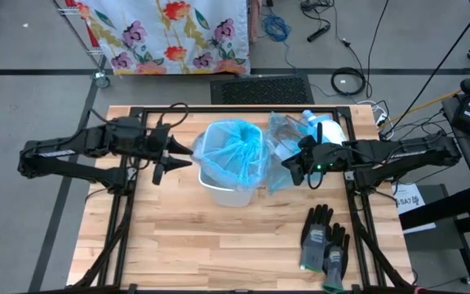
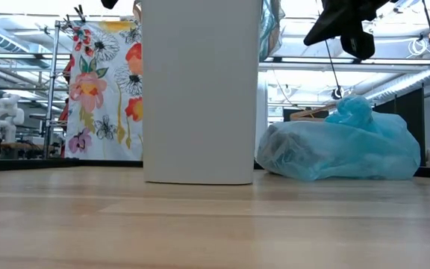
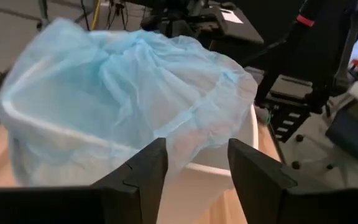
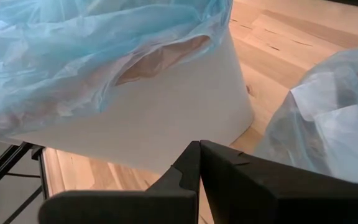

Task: Place trash/remove bag and relplace
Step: Insert the new blue trash bag into the white trash bin

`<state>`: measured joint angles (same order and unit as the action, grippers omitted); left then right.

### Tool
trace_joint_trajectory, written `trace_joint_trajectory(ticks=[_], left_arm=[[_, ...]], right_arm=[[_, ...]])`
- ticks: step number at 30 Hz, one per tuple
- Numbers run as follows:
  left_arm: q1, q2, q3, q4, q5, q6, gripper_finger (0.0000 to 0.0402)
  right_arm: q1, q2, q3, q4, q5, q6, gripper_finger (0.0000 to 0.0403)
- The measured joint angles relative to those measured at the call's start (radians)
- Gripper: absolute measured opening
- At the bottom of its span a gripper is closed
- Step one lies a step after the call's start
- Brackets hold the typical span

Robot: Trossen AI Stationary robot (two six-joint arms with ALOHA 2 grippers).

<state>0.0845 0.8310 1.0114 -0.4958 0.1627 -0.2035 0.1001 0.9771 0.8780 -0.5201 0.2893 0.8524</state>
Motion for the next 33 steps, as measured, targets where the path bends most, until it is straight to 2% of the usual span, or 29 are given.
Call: trace_joint_trajectory(ticks=[5,15,20,24,28,33], left_arm=[[-0.020,-0.001,0.045,-0.039,-0.045,0.081,0.0175],[-0.121,0.022,0.055,-0.215,-0.290,0.230,0.0175],[-0.125,0.043,0.055,-0.195,-0.311,0.361,0.0175],[-0.124,0.055,0.055,-0.190,-0.311,0.378,0.0175],[-0.124,0.075,0.055,-0.191,-0.311,0.444,0.0175],[-0.124,0.115,0.055,-0.181,-0.311,0.449,0.0174]], right_arm=[[0.000,0.000,0.000,0.000,-0.001,0.015,0.0000],[0.031,0.011,0.000,0.030,0.019,0.119,0.0000],[0.046,0.024,0.000,0.037,0.031,0.187,0.0000],[0.047,0.037,0.000,0.040,0.036,0.239,0.0000],[0.058,0.047,0.000,0.078,0.080,0.252,0.0000],[0.099,0.042,0.000,0.119,0.133,0.242,0.0000]])
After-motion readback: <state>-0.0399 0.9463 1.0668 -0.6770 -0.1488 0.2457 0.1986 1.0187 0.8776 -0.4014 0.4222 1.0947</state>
